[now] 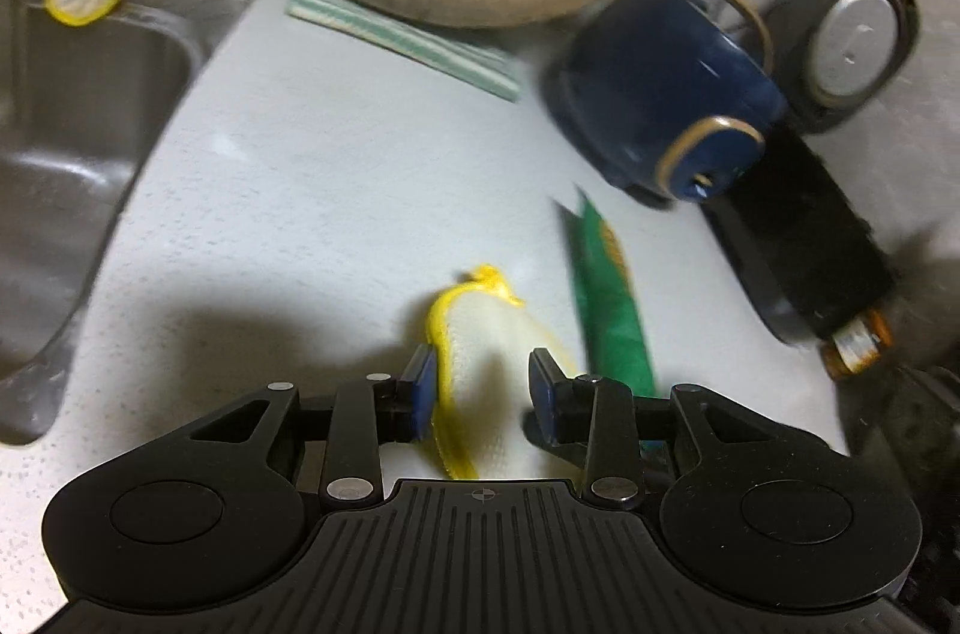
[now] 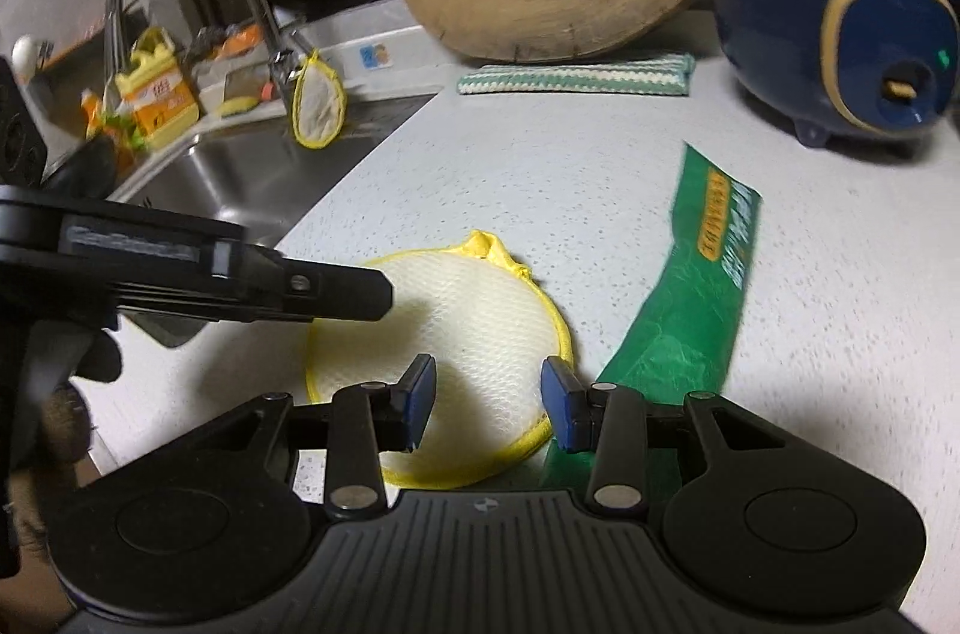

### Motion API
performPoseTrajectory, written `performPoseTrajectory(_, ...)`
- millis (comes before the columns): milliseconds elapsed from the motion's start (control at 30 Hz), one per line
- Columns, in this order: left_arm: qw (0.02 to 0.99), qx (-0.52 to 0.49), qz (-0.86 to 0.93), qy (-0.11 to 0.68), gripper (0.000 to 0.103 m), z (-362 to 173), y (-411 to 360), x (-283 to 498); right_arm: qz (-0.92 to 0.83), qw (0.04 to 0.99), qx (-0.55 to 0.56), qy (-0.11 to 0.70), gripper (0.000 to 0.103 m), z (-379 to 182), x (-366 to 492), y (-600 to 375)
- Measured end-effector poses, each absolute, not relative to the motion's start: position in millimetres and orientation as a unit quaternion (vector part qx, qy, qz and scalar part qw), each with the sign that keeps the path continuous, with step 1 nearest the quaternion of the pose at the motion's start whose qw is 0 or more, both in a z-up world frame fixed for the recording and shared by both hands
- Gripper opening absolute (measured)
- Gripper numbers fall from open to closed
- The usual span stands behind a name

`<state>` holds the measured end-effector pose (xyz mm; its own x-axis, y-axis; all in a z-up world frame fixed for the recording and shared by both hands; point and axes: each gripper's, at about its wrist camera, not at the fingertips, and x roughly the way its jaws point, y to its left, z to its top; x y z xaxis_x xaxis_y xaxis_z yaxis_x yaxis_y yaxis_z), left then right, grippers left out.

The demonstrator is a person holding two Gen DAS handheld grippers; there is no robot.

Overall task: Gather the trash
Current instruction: 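Close the left gripper on the rim of the yellow-rimmed mesh pad, then grasp the end of the green packet with the right gripper while the left gripper holds the pad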

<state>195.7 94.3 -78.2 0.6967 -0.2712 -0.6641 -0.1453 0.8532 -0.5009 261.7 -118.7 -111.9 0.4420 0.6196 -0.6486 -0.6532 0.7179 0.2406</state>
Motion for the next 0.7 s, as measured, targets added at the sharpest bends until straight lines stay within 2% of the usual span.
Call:
performPoseTrajectory(67, 0.876, -0.255, -0.042, 0.407, 0.034, -79.3, 89.7, 197.5, 0.369, 0.851, -0.010, 0.373, 0.039, -113.0, 263.1, -122.6)
performPoseTrajectory(100, 0.872, -0.251, -0.038, 0.417, 0.031, -81.5, 88.4, 198.7, 0.366, 0.853, -0.008, 0.373, 0.039, -113.3, 263.5, -123.4)
performPoseTrajectory(133, 0.867, -0.253, -0.031, 0.428, 0.023, -85.1, 88.7, 199.2, 0.362, 0.855, -0.008, 0.371, 0.039, -113.4, 263.3, -123.5)
performPoseTrajectory(167, 0.863, -0.259, -0.026, 0.433, 0.020, -87.9, 89.3, 198.4, 0.359, 0.857, -0.010, 0.370, 0.039, -113.5, 262.8, -123.2)
performPoseTrajectory(300, 0.862, -0.292, -0.035, 0.414, 0.018, -87.7, 93.4, 188.9, 0.353, 0.860, -0.010, 0.367, 0.040, -113.4, 259.1, -122.5)
performPoseTrajectory(700, 0.883, -0.264, -0.043, 0.385, 0.017, -71.0, 89.3, 173.1, 0.378, 0.849, -0.007, 0.370, 0.040, -110.2, 244.7, -114.1)
